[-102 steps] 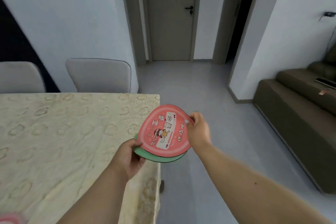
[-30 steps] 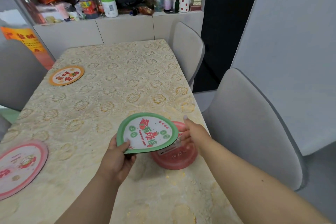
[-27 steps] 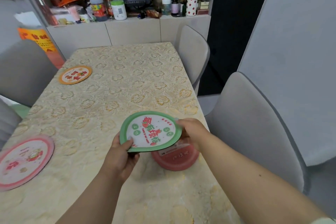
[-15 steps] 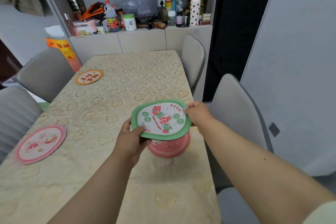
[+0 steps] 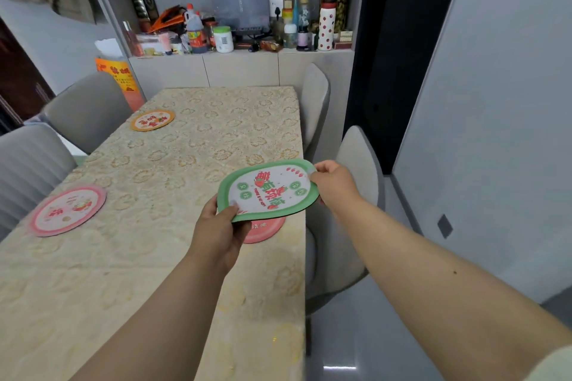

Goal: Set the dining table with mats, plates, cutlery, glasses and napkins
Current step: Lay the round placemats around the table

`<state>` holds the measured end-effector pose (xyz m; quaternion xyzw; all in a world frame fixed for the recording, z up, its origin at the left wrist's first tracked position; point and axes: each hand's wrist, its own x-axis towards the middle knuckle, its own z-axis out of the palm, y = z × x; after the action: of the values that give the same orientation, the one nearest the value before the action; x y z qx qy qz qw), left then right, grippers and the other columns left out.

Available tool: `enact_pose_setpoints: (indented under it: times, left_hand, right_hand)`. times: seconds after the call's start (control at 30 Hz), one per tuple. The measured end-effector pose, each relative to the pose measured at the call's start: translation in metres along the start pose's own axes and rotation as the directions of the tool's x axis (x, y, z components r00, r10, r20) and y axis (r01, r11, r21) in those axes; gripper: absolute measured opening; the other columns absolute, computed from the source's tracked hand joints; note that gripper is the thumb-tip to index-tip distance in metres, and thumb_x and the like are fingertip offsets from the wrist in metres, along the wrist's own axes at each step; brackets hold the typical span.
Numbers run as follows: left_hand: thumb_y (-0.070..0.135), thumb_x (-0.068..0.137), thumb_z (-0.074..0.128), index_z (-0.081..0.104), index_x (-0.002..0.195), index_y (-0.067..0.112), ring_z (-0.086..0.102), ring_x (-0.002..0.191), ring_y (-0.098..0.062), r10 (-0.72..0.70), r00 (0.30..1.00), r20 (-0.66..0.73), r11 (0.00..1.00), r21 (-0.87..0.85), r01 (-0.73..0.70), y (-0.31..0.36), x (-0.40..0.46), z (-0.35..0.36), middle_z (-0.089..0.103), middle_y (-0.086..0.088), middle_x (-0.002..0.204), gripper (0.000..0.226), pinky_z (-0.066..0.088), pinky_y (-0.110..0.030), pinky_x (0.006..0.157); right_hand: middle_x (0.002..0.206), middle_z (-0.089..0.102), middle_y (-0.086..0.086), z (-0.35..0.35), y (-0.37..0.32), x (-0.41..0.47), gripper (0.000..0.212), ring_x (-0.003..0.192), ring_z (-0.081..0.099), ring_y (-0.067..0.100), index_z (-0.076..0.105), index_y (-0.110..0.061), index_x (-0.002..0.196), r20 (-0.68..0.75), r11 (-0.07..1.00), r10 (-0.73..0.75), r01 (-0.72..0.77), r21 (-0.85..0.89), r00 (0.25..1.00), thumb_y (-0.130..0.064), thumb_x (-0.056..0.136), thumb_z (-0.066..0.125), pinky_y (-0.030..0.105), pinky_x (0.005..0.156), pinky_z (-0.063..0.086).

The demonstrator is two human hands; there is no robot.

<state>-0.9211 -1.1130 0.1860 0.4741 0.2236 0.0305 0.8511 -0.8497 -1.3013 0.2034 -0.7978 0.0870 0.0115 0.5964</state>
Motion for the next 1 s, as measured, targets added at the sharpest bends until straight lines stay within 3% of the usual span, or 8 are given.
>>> enact_pose_setpoints:
  times: [0.1, 0.17, 0.23, 0.37, 0.5, 0.63, 0.83, 1.0]
  left_hand:
    - [0.001, 0.098, 0.047, 0.051, 0.134, 0.016, 0.064, 0.084, -0.018, 0.006, 1.0, -0.024, 0.999, -0.051, -0.007, -0.013, 0.009, 0.025, 0.065, -0.012, 0.115, 0.039, 0.052, -0.019, 0.049]
    - [-0.001, 0.098, 0.046, 0.052, 0.132, 0.015, 0.065, 0.083, -0.019, 0.007, 0.999, -0.042, 0.996, -0.088, -0.011, -0.025, 0.019, 0.049, 0.066, -0.012, 0.11, 0.038, 0.053, -0.019, 0.05]
    - [-0.002, 0.098, 0.045, 0.052, 0.132, 0.014, 0.066, 0.084, -0.021, 0.015, 0.998, -0.064, 0.989, -0.143, -0.024, -0.037, 0.031, 0.074, 0.067, -0.012, 0.108, 0.038, 0.056, -0.022, 0.052]
    - [-0.004, 0.098, 0.043, 0.05, 0.135, 0.012, 0.066, 0.087, -0.022, 0.047, 0.99, -0.133, 0.98, -0.185, -0.072, -0.061, 0.059, 0.117, 0.066, -0.012, 0.113, 0.041, 0.056, -0.022, 0.053]
    - [-0.003, 0.098, 0.043, 0.05, 0.134, 0.012, 0.065, 0.09, -0.024, 0.067, 0.977, -0.202, 0.978, -0.182, -0.104, -0.079, 0.079, 0.139, 0.065, -0.013, 0.116, 0.04, 0.058, -0.025, 0.057]
    - [-0.003, 0.098, 0.043, 0.051, 0.133, 0.013, 0.066, 0.09, -0.026, 0.074, 0.965, -0.253, 0.979, -0.164, -0.118, -0.081, 0.1, 0.152, 0.067, -0.013, 0.111, 0.04, 0.059, -0.028, 0.06]
    - [-0.002, 0.098, 0.044, 0.05, 0.134, 0.015, 0.067, 0.085, -0.024, 0.107, 0.95, -0.295, 0.976, -0.153, -0.157, -0.071, 0.146, 0.174, 0.066, -0.015, 0.111, 0.04, 0.057, -0.025, 0.054]
    - [-0.003, 0.098, 0.044, 0.052, 0.131, 0.013, 0.068, 0.084, -0.022, 0.158, 0.936, -0.314, 0.959, -0.177, -0.221, -0.052, 0.193, 0.186, 0.068, -0.012, 0.104, 0.038, 0.056, -0.025, 0.053]
  right_hand:
    - [0.08, 0.064, -0.01, -0.031, 0.002, 0.019, 0.008, 0.078, 0.061, 0.016, 0.059, -0.025, 0.083, 0.005, 0.947, -0.132, 0.128, -0.295, 0.991, -0.032, 0.086, 0.059, 0.032, 0.074, 0.046]
    - [0.076, 0.061, -0.013, -0.055, 0.007, 0.038, 0.015, 0.074, 0.054, 0.011, 0.06, -0.025, 0.084, -0.015, 0.835, -0.185, 0.149, -0.529, 0.983, -0.04, 0.085, 0.056, 0.032, 0.082, 0.036]
    - [0.074, 0.058, -0.015, -0.075, 0.015, 0.063, 0.018, 0.076, 0.05, 0.01, 0.06, -0.026, 0.084, 0.015, 0.762, -0.21, 0.173, -0.624, 0.978, -0.043, 0.085, 0.055, 0.031, 0.083, 0.025]
    - [0.073, 0.059, -0.014, -0.094, 0.039, 0.105, 0.017, 0.083, 0.051, 0.009, 0.057, -0.027, 0.09, 0.144, 0.873, -0.114, 0.168, -0.458, 0.983, -0.045, 0.087, 0.056, 0.029, 0.085, 0.023]
    - [0.074, 0.054, -0.016, -0.095, 0.058, 0.117, 0.025, 0.09, 0.044, 0.01, 0.055, -0.025, 0.11, 0.148, 0.918, -0.267, 0.298, -0.263, 0.952, -0.041, 0.092, 0.055, 0.033, 0.089, 0.04]
    - [0.075, 0.059, -0.013, -0.088, 0.058, 0.14, 0.028, 0.093, 0.058, 0.019, 0.054, -0.031, 0.104, 0.144, 0.946, -0.294, 0.309, -0.094, 0.945, -0.052, 0.085, 0.054, 0.042, 0.077, 0.053]
    - [0.092, 0.065, -0.009, -0.084, 0.047, 0.198, 0.027, 0.092, 0.062, 0.011, 0.054, -0.024, 0.116, 0.241, 0.958, -0.267, 0.285, -0.042, 0.933, -0.035, 0.092, 0.057, 0.033, 0.075, 0.054]
    - [0.092, 0.065, -0.006, -0.064, 0.008, 0.277, 0.019, 0.09, 0.06, 0.017, 0.06, -0.023, 0.105, 0.306, 0.954, -0.198, 0.255, -0.158, 0.931, -0.02, 0.09, 0.048, 0.031, 0.072, 0.048]
